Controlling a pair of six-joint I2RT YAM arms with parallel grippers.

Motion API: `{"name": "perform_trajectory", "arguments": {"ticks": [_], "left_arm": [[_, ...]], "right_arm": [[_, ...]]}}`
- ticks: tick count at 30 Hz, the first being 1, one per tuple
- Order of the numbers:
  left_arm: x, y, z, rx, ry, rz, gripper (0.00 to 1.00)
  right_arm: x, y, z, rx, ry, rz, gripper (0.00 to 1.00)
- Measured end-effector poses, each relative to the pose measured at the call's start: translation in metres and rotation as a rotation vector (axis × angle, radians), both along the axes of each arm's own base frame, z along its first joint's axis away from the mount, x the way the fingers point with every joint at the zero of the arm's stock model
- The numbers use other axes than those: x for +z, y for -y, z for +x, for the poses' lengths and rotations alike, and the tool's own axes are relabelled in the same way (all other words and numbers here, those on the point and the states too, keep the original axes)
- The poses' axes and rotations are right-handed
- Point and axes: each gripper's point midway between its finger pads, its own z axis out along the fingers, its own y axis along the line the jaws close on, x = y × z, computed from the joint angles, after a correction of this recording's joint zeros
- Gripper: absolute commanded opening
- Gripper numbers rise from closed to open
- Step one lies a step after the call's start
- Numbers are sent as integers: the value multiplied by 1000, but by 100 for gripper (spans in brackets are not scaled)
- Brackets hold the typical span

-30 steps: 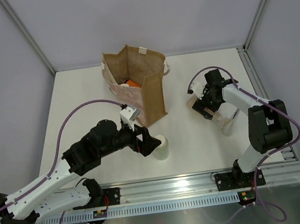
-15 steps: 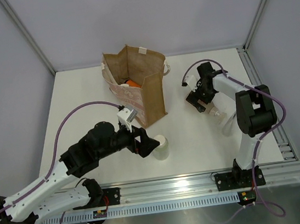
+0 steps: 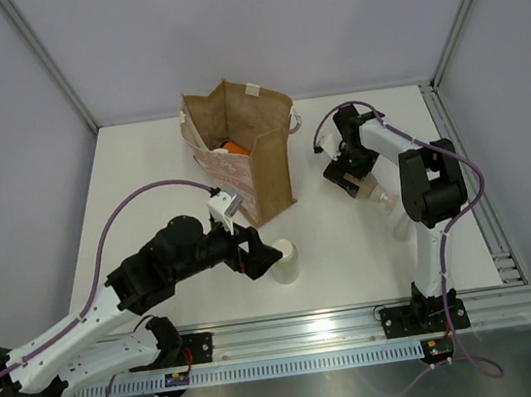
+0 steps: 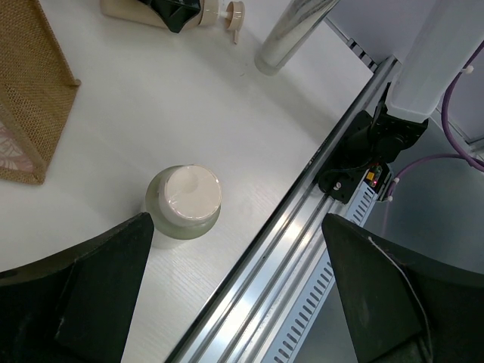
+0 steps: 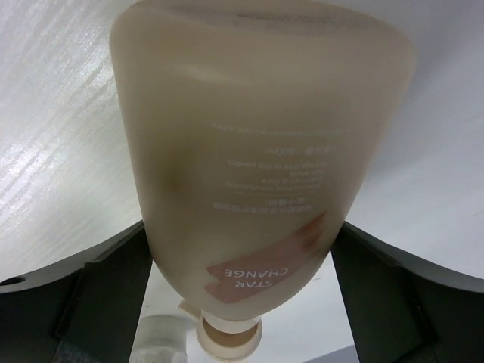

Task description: Place the personal care products into the canvas bag

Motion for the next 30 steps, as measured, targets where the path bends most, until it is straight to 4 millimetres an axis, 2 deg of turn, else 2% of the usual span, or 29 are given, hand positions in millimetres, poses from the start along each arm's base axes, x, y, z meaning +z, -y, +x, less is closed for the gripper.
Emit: {"name": "perform_trajectory", "arguments": {"ticks": [20, 23, 24, 27, 28, 30], "left_arm": [[5, -4, -3, 7, -7, -19, 99], [5, -4, -3, 10, -14, -23, 99], [5, -4, -3, 10, -15, -24, 99], [6, -4, -4, 11, -17, -27, 99], [6, -5, -5, 12, -17, -29, 99], [9, -8, -6, 13, -14, -38, 99]], "right_arm": [[-8, 14, -17, -37, -148, -152, 100], [-9, 15, -18, -39, -146, -160, 90], [-9, 15, -18, -39, -144, -158, 80], [-8, 12, -23, -44, -149, -134, 62], [-8, 10, -25, -46, -155, -119, 51], [-8, 4, -31, -53, -163, -78, 41]]}}
